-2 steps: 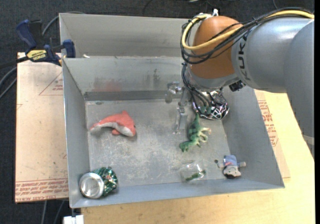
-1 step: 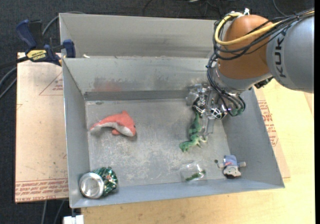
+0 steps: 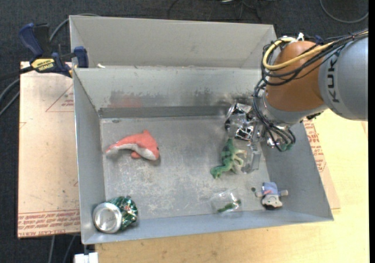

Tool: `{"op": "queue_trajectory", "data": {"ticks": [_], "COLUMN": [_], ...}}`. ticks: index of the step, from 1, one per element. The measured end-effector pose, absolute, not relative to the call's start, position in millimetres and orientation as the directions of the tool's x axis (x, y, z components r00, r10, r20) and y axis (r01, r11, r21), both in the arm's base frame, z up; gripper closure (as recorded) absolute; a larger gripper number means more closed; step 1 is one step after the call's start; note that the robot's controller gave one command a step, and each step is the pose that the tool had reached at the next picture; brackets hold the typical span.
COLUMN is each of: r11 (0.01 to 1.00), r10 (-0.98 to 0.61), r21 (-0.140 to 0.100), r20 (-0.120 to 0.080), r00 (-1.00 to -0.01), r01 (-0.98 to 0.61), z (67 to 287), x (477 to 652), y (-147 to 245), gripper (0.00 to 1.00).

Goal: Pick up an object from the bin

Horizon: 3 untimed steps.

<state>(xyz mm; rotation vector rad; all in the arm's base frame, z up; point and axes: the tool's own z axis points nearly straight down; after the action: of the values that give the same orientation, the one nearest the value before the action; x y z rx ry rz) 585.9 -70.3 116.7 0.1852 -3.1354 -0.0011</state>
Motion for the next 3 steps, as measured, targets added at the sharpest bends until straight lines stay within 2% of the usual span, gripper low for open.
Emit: {"op": "queue_trajectory", "data": {"ticks": [1, 2, 3], "r11": [0.993, 0.999, 0.972], "r10": [-0.122, -0.050, -0.235], "r21": [0.000, 0.002, 0.001], "r20": [0.001, 0.000, 0.000], "r00": [-0.993, -0.999, -0.972], "r01": [-0.122, -0.050, -0.235], "z": [107, 68, 70], "x": [574.0, 587.7, 577.4], "y": [-90, -94, -52], "gripper": [0.00, 0.00, 1.00]}}
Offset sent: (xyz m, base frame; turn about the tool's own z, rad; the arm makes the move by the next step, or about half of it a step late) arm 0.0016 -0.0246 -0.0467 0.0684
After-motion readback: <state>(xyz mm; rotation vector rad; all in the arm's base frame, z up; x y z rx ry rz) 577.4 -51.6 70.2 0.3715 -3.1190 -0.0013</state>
